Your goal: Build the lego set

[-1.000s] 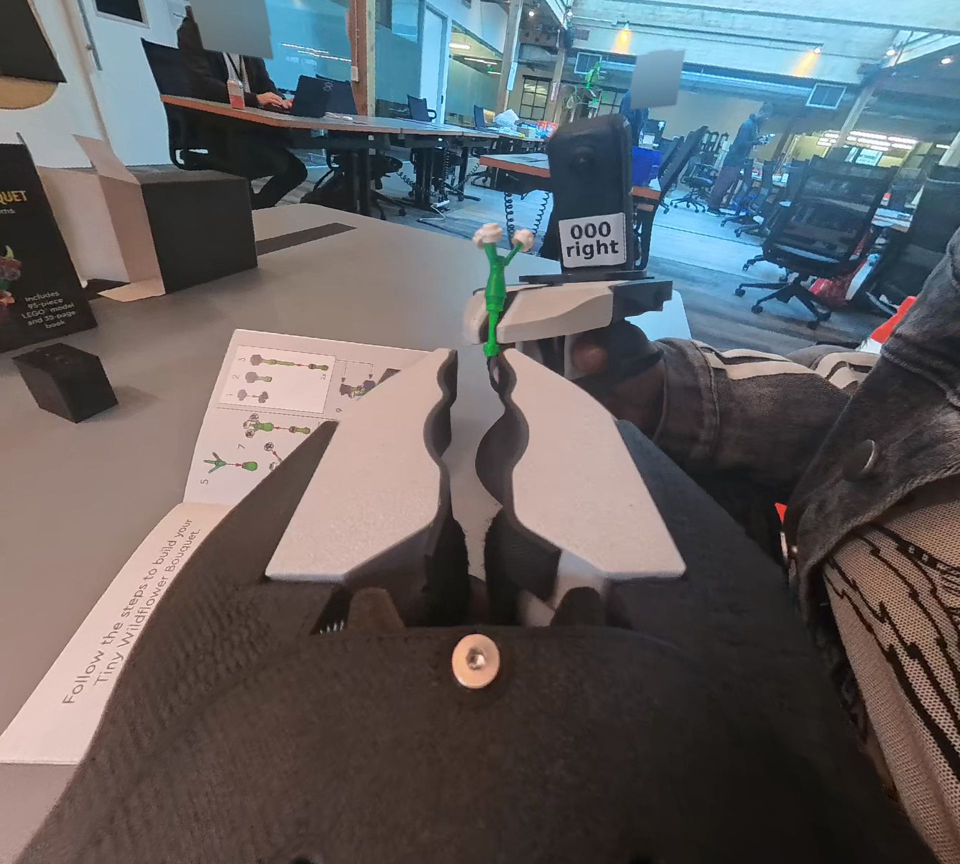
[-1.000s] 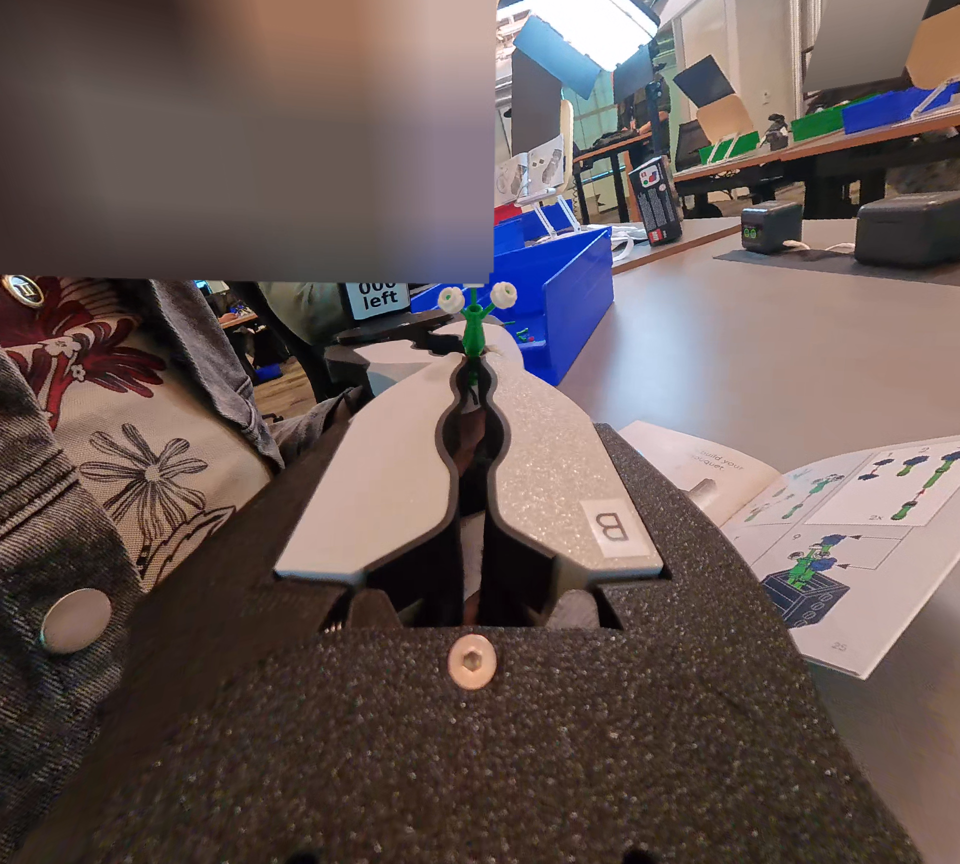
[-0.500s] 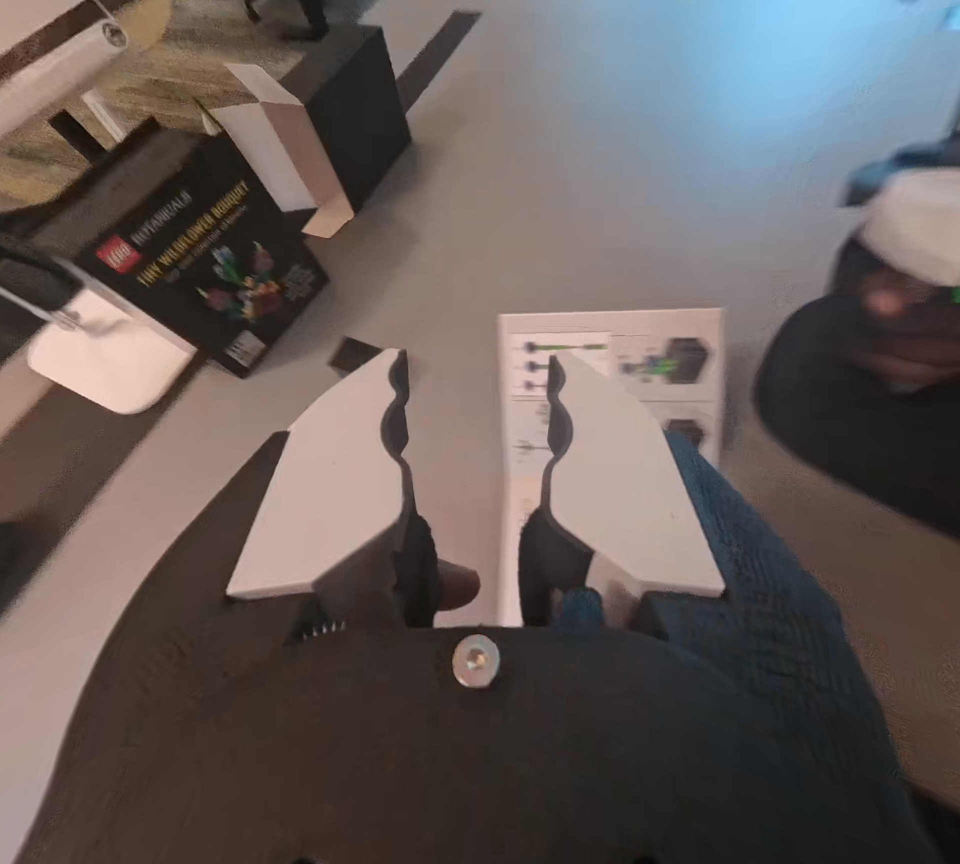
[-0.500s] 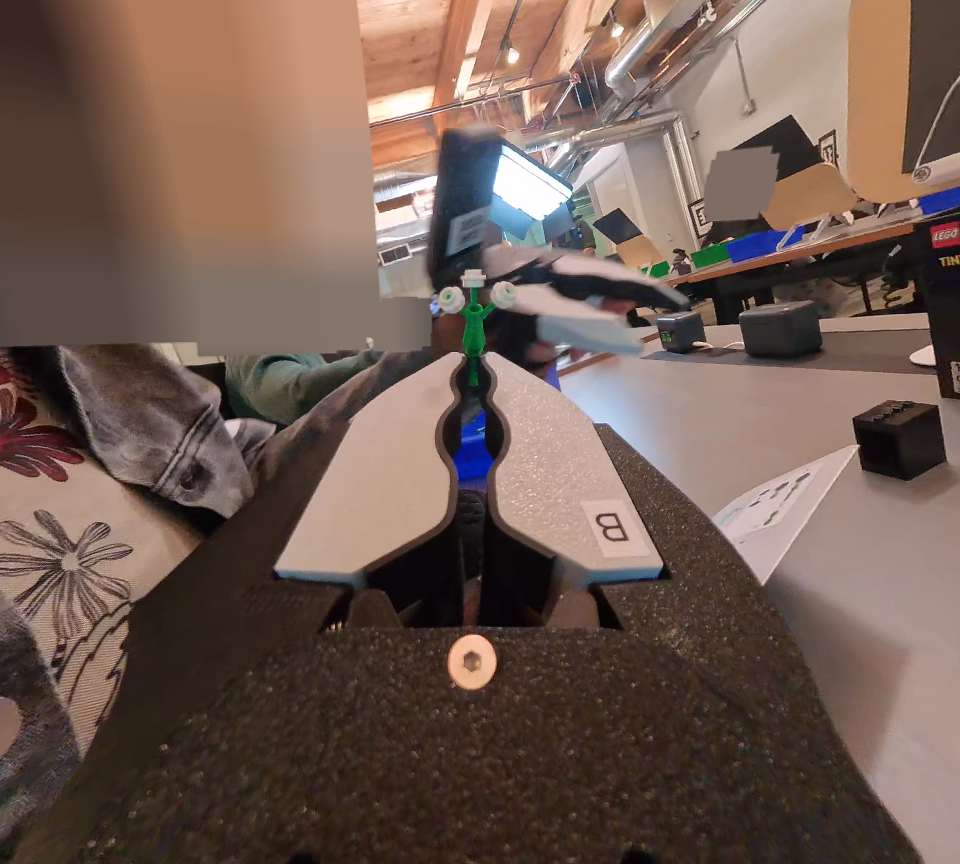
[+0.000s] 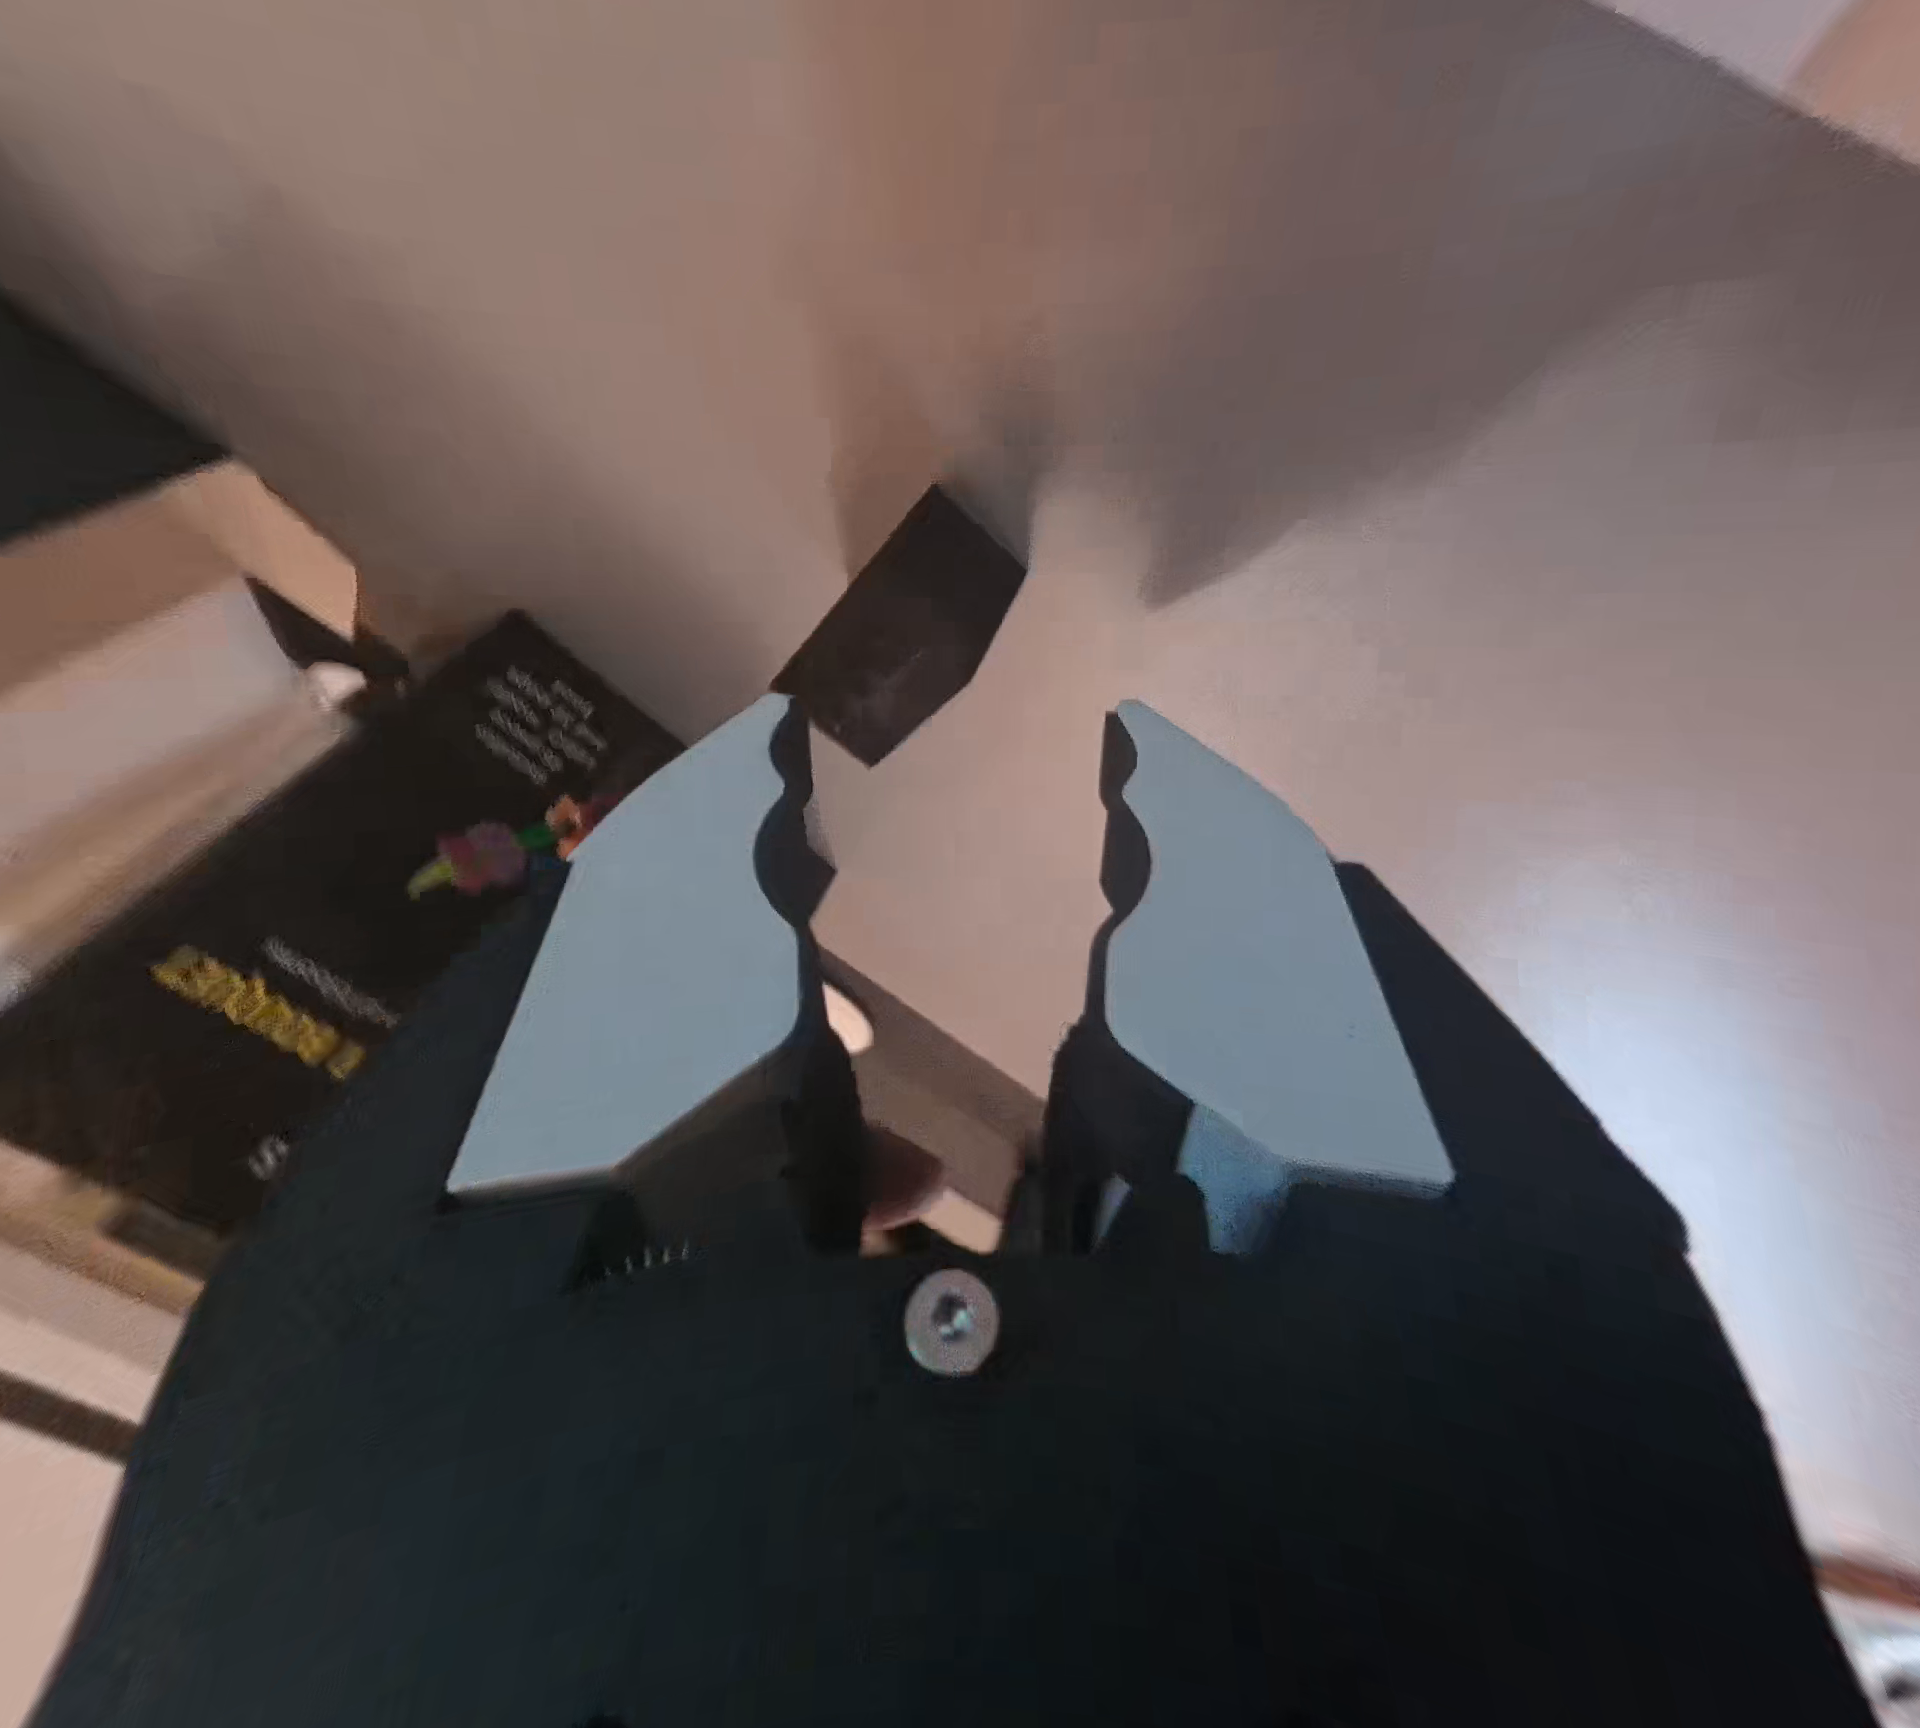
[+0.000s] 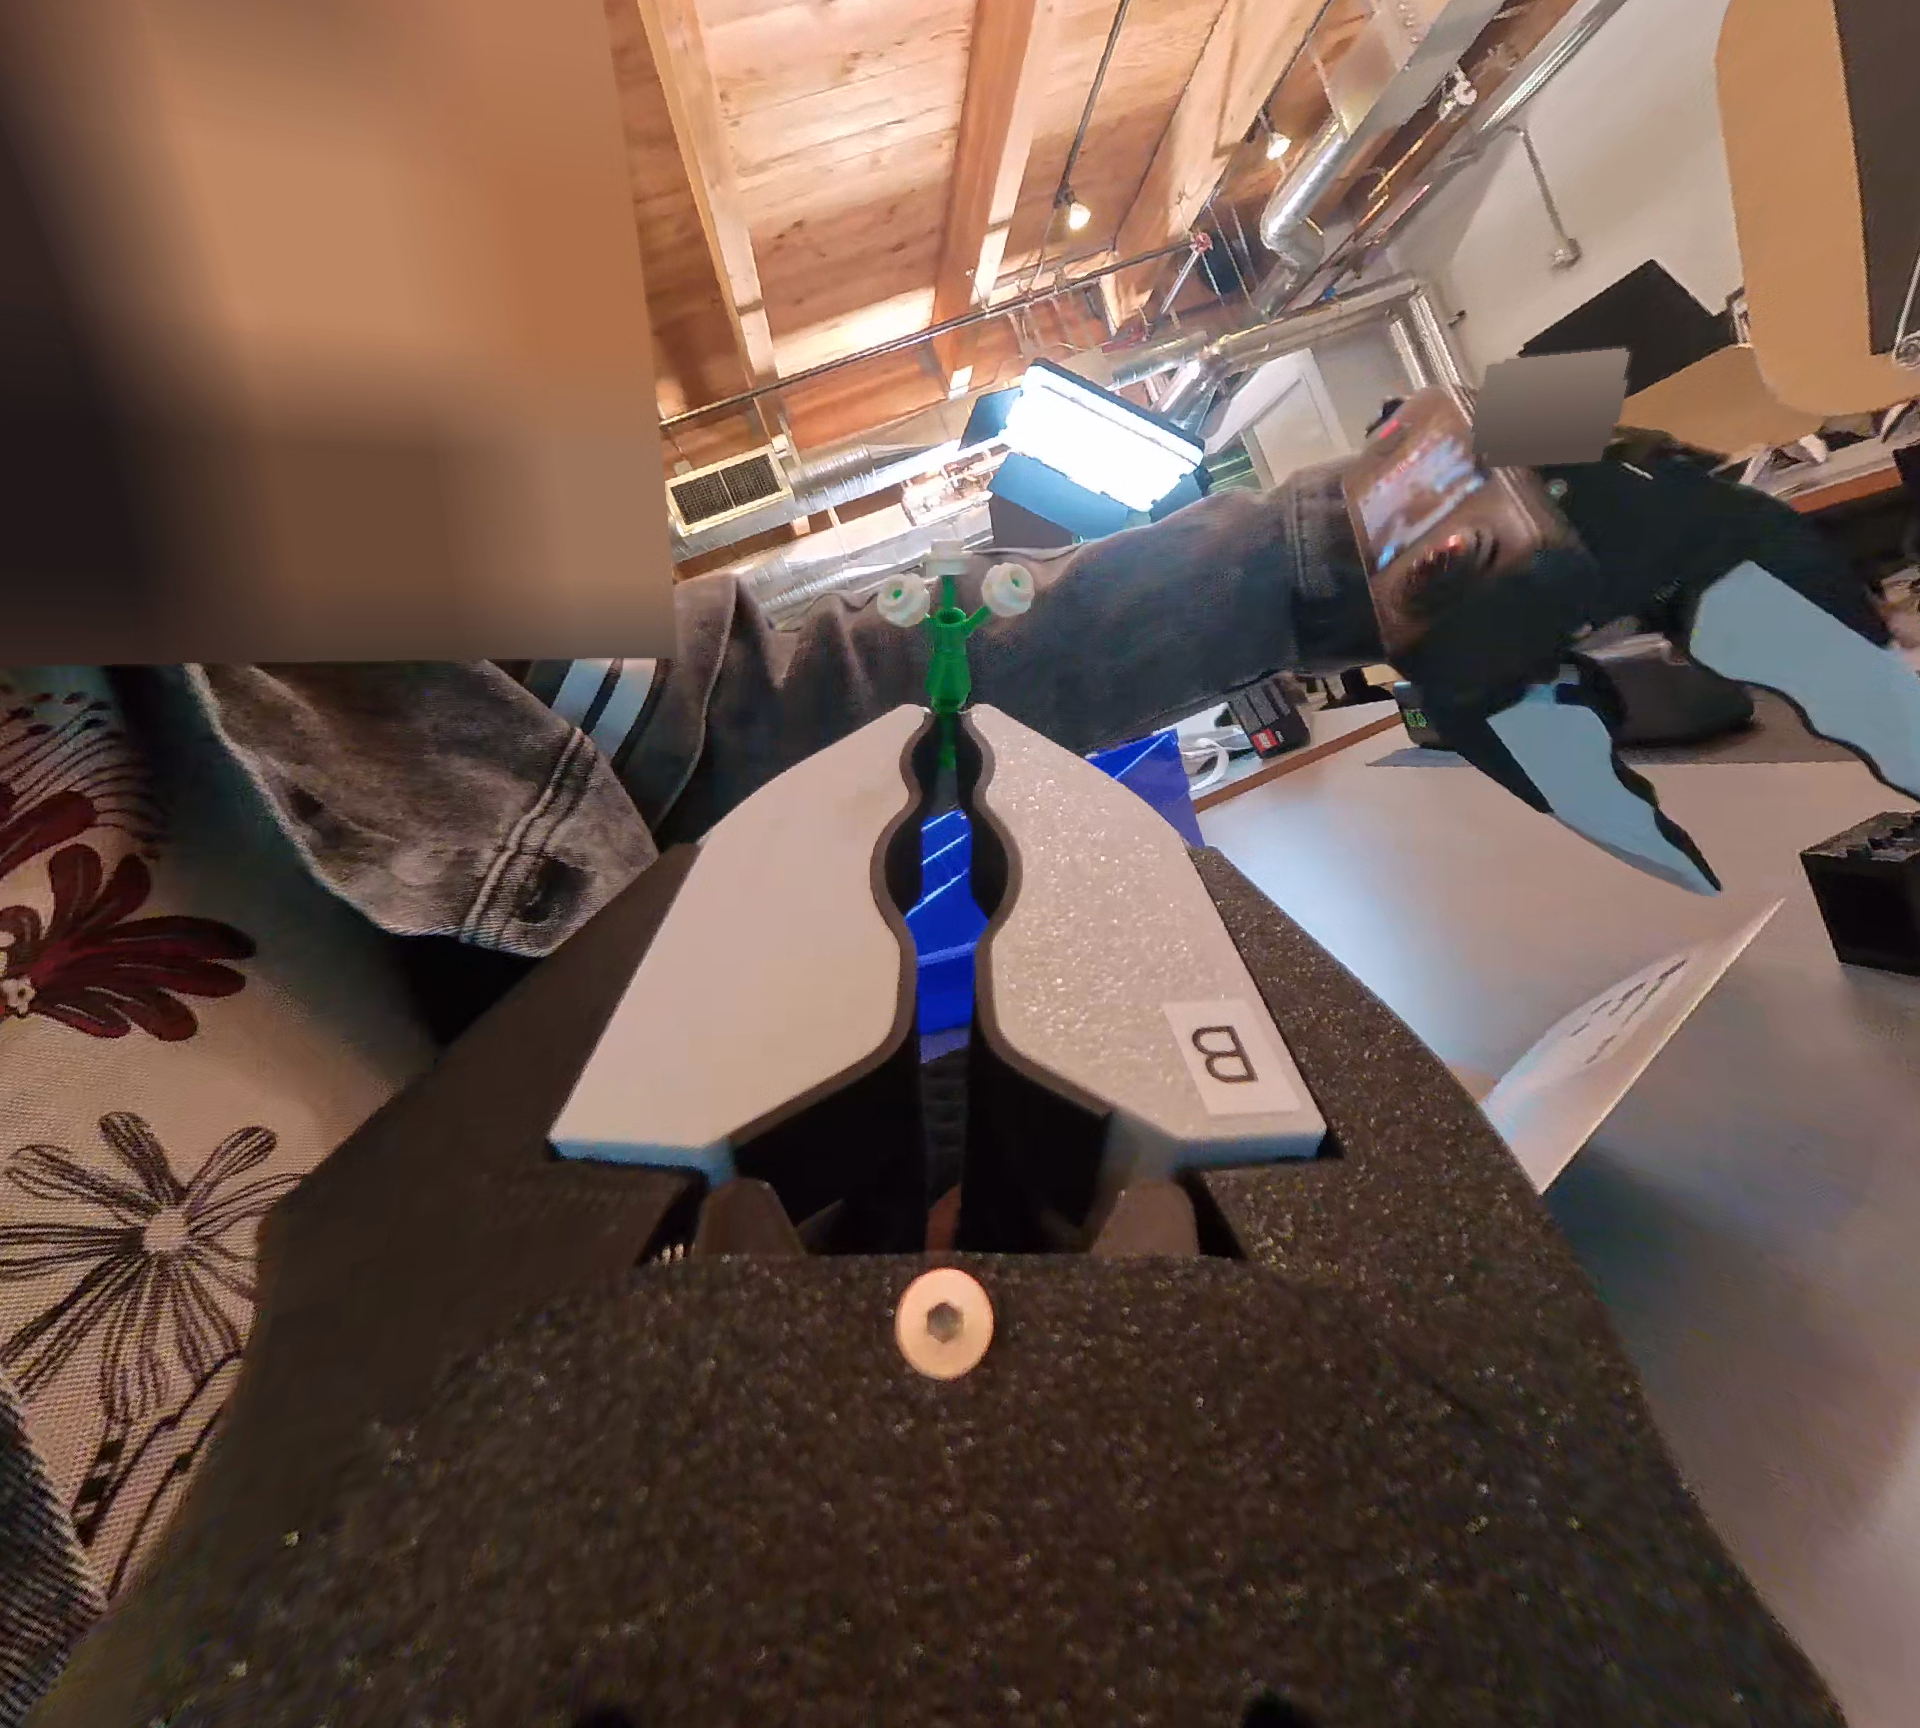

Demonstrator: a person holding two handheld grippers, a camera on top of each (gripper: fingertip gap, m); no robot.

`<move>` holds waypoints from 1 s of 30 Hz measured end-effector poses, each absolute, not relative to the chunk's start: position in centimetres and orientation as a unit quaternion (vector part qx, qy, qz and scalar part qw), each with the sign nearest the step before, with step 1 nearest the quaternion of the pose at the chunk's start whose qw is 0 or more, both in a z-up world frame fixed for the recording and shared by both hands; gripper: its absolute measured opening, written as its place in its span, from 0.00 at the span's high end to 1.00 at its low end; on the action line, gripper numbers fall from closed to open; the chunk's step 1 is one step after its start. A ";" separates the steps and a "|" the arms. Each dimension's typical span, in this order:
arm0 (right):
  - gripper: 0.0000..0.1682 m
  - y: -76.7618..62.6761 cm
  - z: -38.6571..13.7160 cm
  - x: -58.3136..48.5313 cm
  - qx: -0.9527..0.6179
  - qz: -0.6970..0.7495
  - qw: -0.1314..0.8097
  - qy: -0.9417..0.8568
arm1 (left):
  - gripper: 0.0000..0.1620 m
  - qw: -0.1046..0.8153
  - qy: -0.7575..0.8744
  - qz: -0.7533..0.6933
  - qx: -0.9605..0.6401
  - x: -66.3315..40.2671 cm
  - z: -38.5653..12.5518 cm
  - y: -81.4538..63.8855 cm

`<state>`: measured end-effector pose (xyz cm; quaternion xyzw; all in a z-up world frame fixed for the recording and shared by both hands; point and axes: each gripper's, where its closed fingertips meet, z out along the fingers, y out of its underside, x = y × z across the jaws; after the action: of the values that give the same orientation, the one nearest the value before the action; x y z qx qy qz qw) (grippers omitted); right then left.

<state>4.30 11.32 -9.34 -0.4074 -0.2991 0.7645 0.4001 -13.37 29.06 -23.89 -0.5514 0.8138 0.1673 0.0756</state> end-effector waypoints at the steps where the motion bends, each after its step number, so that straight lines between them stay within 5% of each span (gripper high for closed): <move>1: 0.99 11.4 -9.3 4.3 -0.406 0.767 0.398 -0.297 | 0.67 0.074 0.830 0.180 -0.523 -13.1 -24.0 29.5; 14: 0.99 11.4 -9.3 4.3 -0.405 0.773 0.390 -0.295 | 0.81 0.066 0.784 0.087 -0.611 -12.3 -25.2 30.1; 17: 0.99 11.4 -9.1 4.5 -0.402 0.775 0.391 -0.291 | 0.82 0.120 0.709 0.058 -0.693 -12.3 -24.9 30.2; 24: 0.99 11.6 -9.1 4.6 -0.402 0.778 0.389 -0.285 | 0.83 0.417 0.385 -0.083 -0.819 -10.4 -22.2 31.1; 30: 0.98 11.6 -9.4 4.4 -0.409 0.771 0.391 -0.292 | 0.83 0.397 0.307 -0.106 -0.858 -11.7 -26.0 27.5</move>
<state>4.37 11.55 -9.35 -0.4088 -0.2922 0.7710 0.3914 -11.67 27.51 -26.04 -0.8581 0.3073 -0.1064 0.3974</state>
